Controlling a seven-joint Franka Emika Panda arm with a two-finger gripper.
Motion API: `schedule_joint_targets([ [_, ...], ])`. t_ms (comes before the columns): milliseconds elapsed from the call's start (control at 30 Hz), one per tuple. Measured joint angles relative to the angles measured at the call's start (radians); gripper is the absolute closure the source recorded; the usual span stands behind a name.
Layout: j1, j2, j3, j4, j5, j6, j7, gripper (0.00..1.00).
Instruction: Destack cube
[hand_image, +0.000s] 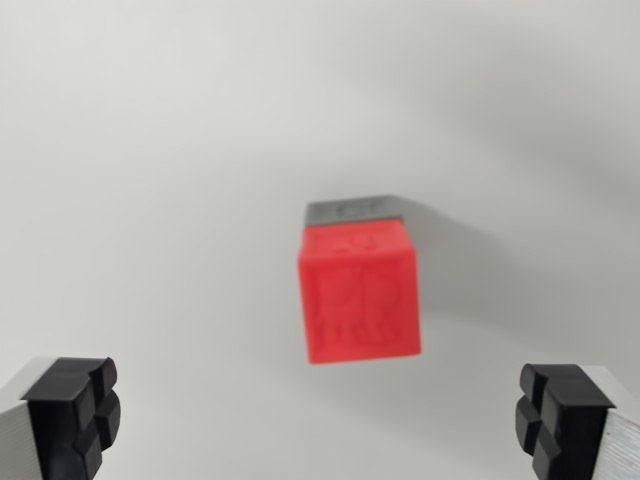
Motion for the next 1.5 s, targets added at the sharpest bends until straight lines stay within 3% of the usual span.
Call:
schedule_joint_targets([
  [433, -0.042, 0.029, -0.021, -0.077, 0.000, 0.096, -0.197, 0.00],
  [1000, -0.044, 0.183, -0.017, -0.091, 0.013, 0.263, -0.213, 0.00],
  [1500, -0.046, 0.282, -0.013, -0.086, 0.024, 0.357, -0.220, 0.00],
])
